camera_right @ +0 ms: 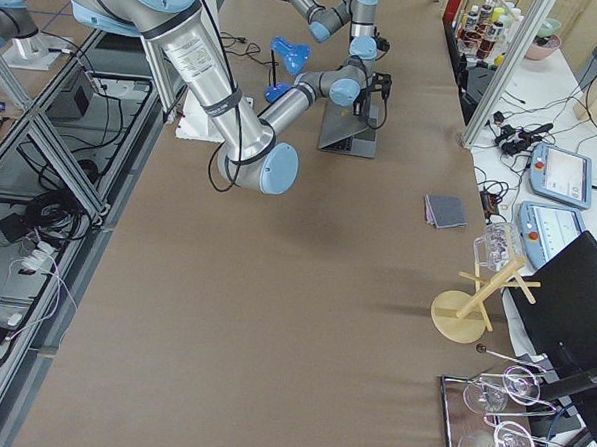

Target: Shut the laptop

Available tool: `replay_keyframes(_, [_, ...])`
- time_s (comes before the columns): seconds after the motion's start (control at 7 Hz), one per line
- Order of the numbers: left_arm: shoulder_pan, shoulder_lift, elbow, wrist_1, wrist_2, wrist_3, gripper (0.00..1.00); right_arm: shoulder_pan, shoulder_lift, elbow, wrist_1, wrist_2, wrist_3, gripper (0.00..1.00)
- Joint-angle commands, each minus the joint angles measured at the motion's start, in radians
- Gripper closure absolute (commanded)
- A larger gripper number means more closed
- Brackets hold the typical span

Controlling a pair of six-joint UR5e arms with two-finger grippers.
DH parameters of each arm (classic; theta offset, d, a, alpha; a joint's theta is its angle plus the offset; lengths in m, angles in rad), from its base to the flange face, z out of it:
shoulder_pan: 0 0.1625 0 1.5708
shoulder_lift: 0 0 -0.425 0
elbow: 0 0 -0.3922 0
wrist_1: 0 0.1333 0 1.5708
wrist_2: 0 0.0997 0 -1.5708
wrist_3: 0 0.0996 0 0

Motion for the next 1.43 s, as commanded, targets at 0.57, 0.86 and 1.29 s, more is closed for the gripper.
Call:
replay_keyframes(0.57, [0.005, -0.055, 0.235, -0.150, 0.070, 0.001, 1.00, 0.004, 0.054, -0.172, 0.097, -0.002, -0.002, 1.00])
replay_keyframes(0.86, [0.011, -0.065, 0.264, -0.150, 0.070, 0.001, 1.00, 0.003, 0.102, -0.293, 0.130, -0.002, -0.004, 1.00])
replay_keyframes(1.29, [0.031, -0.081, 0.308, -0.176, 0.117, 0.001, 1.00, 0.003, 0.110, -0.330, 0.147, 0.000, -0.009, 1.00])
